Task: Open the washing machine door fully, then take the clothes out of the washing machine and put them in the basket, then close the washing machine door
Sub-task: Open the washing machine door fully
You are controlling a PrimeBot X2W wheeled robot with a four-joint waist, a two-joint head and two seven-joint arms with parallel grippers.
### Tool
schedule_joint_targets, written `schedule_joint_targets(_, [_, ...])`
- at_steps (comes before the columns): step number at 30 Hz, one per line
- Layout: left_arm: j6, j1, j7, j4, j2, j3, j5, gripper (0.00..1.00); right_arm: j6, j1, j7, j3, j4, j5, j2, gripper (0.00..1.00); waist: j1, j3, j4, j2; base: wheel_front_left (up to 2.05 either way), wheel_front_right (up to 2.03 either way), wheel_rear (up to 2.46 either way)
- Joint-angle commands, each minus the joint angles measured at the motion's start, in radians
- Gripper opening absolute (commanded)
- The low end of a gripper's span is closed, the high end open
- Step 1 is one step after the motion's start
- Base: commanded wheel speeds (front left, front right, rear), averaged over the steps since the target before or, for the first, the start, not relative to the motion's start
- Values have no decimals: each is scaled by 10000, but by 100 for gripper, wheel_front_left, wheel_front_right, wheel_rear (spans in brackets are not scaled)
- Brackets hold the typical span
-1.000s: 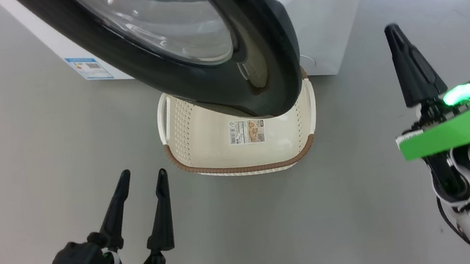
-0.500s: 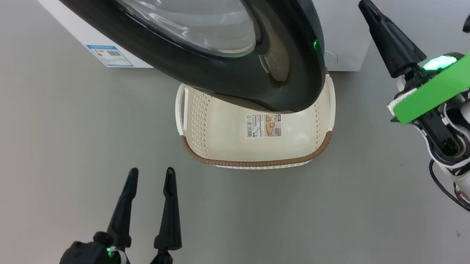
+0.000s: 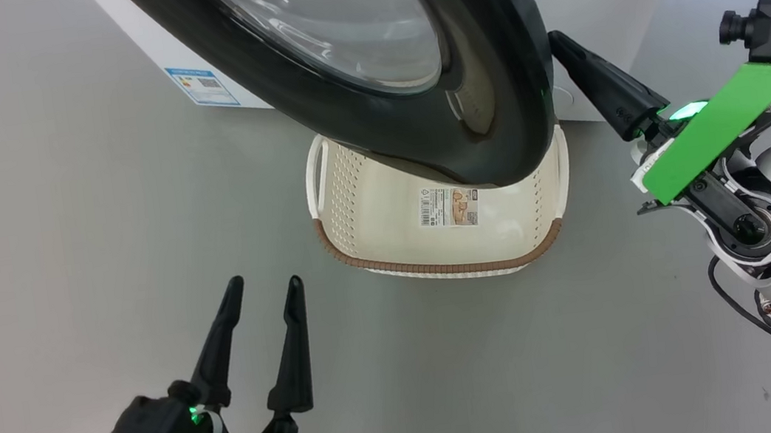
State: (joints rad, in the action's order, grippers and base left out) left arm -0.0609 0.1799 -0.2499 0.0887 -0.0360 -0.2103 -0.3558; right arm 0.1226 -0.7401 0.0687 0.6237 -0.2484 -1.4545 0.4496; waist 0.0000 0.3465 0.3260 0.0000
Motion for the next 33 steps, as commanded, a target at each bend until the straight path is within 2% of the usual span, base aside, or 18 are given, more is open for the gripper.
schedule_joint_targets(1, [53, -171, -118, -296, -143, 259, -96, 100, 81, -52, -60, 126, 344, -170, 35, 0, 0, -43, 42, 0, 0, 0, 0])
schedule_joint_targets(11, [130, -429, -118, -293, -143, 83, -191, 100, 81, 212, -378, 842, 621, -570, 257, 0, 0, -468, 350, 0, 0, 0, 0])
schedule_joint_targets(25, [202, -1180, -118, -180, -143, 89, -136, 100, 81, 884, -617, 2054, 811, -758, -28, 0, 0, -1407, 818, 0, 0, 0, 0])
schedule_joint_targets(33, [205, -1433, -118, -168, -143, 96, -98, 100, 81, 1020, -539, 2409, 702, -883, -318, 0, 0, -1678, 1293, 0, 0, 0, 0])
